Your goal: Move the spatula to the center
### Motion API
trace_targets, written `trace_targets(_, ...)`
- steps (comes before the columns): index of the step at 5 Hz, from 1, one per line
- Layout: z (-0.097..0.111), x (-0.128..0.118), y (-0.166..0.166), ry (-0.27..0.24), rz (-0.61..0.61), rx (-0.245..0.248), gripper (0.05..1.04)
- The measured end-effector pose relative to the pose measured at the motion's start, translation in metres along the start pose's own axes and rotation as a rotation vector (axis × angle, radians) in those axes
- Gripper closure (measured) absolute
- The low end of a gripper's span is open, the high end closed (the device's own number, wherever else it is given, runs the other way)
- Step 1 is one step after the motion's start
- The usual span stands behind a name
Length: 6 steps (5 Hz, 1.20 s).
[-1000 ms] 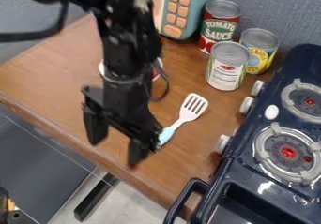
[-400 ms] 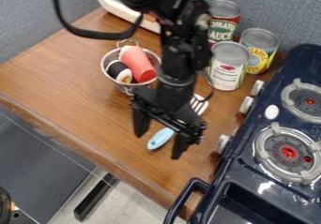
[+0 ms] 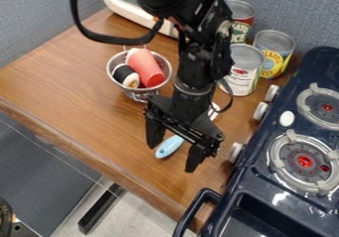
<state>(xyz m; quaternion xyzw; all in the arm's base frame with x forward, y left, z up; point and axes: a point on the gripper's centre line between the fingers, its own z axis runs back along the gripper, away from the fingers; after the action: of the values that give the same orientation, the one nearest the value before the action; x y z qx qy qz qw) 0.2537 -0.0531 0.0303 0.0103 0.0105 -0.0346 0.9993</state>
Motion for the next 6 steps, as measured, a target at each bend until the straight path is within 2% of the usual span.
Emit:
trace_targets(1, -0.009, 0.004, 0.014, 0.018, 0.064, 0.002, 0.083)
trace_targets(3, -0.016, 0.013, 0.023, 0.024, 0.096, 0.004, 0.083)
trace_targets(4, -0.017, 0.012, 0.022, 0.028, 0.096, -0.003, 0.144)
trace_targets(6, -0.023, 0.012, 0.022, 0.042, 0.071, -0.059, 0.741)
